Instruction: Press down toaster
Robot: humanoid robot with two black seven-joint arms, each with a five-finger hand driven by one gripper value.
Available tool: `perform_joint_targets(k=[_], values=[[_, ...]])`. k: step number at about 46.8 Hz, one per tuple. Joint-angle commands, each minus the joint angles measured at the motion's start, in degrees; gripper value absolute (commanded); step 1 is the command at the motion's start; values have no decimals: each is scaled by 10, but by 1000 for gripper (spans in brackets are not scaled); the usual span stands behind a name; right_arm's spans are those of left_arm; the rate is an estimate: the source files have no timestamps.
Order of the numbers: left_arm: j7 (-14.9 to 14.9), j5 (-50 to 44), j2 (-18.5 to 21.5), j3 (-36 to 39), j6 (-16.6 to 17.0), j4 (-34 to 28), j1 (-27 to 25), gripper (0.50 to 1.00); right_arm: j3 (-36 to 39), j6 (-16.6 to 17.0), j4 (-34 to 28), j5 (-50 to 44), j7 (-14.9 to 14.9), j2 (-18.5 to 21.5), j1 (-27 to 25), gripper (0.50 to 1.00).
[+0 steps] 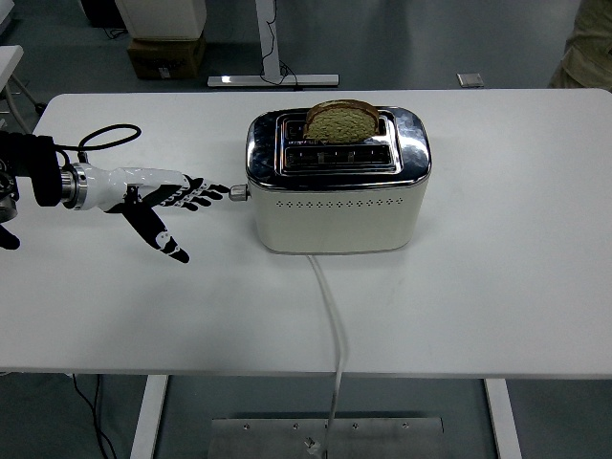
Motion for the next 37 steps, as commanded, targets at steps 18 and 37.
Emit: perform_joint_targets(k=[18,37], values=[[0,0,-15,0,0,18,0,1000,0,0,0,0,0,0,0,1000],[0,0,-24,0,0,20,0,1000,0,1,0,0,0,0,0,1000]])
